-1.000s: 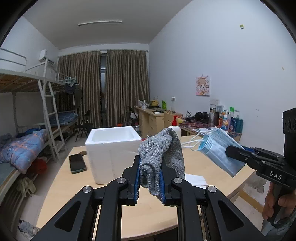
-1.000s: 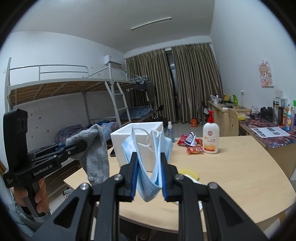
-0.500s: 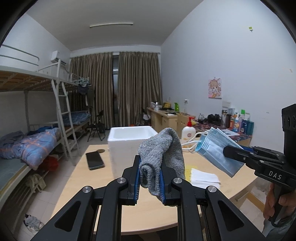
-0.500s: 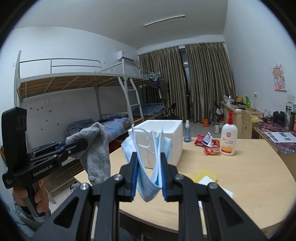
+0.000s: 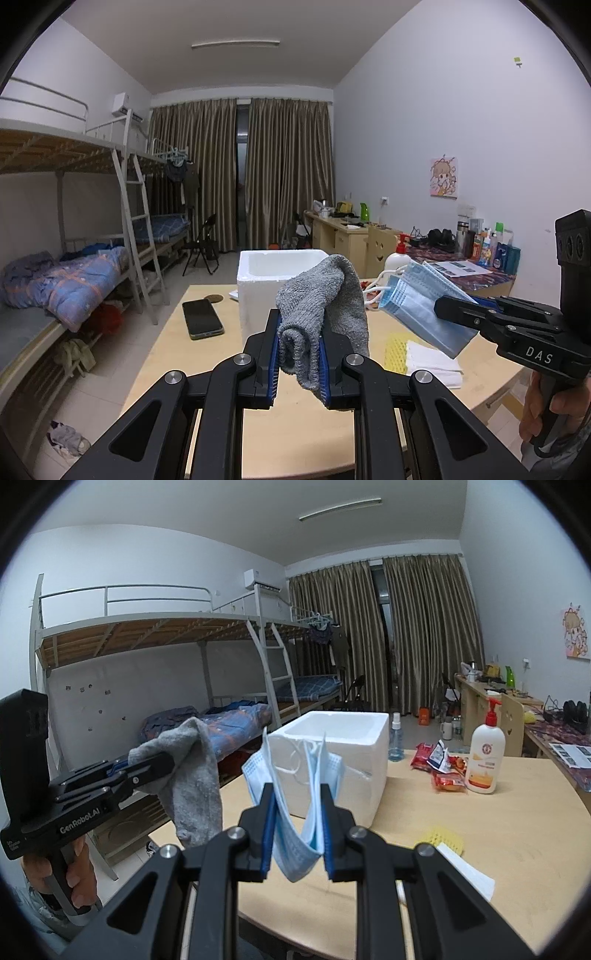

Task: Organize soft objects
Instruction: 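Lift the sock and mask and carry both tools over the foam box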

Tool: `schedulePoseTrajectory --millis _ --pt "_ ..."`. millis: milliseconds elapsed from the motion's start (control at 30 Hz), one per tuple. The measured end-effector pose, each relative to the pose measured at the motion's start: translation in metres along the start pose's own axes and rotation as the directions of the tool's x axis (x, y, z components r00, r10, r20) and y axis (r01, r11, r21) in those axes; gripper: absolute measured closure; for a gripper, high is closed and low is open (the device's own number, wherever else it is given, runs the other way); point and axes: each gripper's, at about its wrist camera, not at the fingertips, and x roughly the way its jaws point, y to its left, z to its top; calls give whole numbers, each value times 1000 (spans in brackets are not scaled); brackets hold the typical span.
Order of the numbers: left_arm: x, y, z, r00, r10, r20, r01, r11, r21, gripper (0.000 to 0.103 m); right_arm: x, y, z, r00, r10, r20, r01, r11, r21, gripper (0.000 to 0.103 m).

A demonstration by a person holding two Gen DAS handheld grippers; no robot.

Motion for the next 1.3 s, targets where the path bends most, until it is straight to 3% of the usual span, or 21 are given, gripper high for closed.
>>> schedulePoseTrajectory --millis 600,1300 --pt "70 16 25 998 21 -54 -22 999 -24 85 49 -22 36 999 19 -35 -19 1000 14 78" --pt "142 35 61 998 18 -57 -21 999 -42 85 94 -39 69 999 37 -36 -36 999 19 78"
